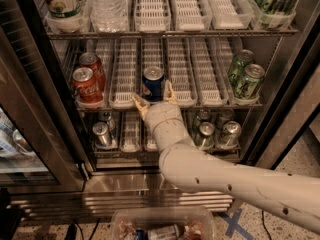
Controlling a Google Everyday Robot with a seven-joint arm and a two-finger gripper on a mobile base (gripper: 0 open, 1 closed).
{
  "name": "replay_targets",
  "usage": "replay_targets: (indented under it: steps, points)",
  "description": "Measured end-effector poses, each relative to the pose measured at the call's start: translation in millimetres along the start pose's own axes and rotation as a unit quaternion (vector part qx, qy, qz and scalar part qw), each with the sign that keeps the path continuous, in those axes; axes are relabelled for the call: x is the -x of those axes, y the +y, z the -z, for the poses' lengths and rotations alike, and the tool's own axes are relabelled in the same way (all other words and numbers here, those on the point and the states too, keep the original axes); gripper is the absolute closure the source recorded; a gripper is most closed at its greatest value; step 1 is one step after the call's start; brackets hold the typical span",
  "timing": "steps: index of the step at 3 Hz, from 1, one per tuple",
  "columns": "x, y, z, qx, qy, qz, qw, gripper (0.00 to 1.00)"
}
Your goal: Pick pepsi can from middle shelf of fridge
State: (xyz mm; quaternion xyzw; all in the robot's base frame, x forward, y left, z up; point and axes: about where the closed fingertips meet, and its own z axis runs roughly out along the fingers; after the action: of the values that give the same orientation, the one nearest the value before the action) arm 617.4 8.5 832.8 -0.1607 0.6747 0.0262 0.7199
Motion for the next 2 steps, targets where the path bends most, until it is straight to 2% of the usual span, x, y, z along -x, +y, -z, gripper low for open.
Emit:
replay_targets:
  steps: [2]
  points:
    - [2.5,-9.6,-17.7,-0.012,-0.001,-0.017,0.9998,0.29]
